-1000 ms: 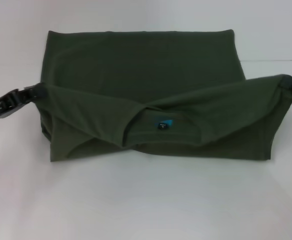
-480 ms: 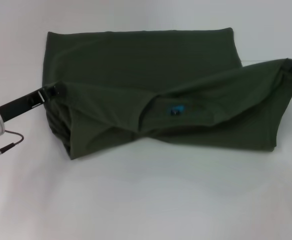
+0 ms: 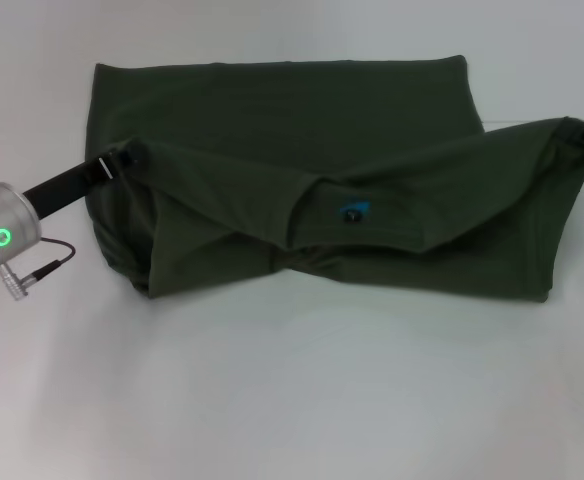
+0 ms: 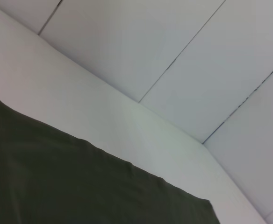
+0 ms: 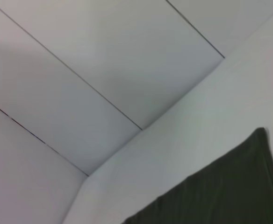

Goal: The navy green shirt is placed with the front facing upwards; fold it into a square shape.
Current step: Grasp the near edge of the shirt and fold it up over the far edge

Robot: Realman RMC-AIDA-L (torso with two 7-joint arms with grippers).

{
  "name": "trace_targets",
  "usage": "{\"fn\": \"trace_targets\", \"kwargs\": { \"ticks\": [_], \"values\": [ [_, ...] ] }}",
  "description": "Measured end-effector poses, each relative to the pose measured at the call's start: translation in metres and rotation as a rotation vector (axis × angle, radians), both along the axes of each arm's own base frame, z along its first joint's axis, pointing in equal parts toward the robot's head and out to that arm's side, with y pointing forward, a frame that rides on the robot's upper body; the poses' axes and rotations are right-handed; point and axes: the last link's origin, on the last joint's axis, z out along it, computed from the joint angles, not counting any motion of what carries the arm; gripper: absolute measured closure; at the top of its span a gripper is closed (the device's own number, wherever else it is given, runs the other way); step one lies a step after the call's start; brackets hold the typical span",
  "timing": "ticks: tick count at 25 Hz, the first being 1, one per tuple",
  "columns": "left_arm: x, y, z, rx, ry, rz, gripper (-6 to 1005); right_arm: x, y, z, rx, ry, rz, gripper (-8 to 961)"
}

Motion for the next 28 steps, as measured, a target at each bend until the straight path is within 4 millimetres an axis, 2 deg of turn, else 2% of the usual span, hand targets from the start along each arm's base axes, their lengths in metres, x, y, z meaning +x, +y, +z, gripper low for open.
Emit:
{"fn": "trace_targets", "kwargs": {
  "ticks": [13,24,28],
  "values": [
    [0.01,0.017,-0.009,0.059,0.04,0.021,971,-0.001,0.005,-0.015,-0.017,-0.04,-0.041,932],
    [0.012,0.024,0.006,0.101,0.052,0.007,971,-0.003,0.006,-0.018,-0.021,-0.035,-0.036,932],
    [0.007,0.021,0.011,0.106,0.053,0.017,971,-0.001,0.005,-0.017,-0.014,-0.028,-0.044,932]
  ]
}}
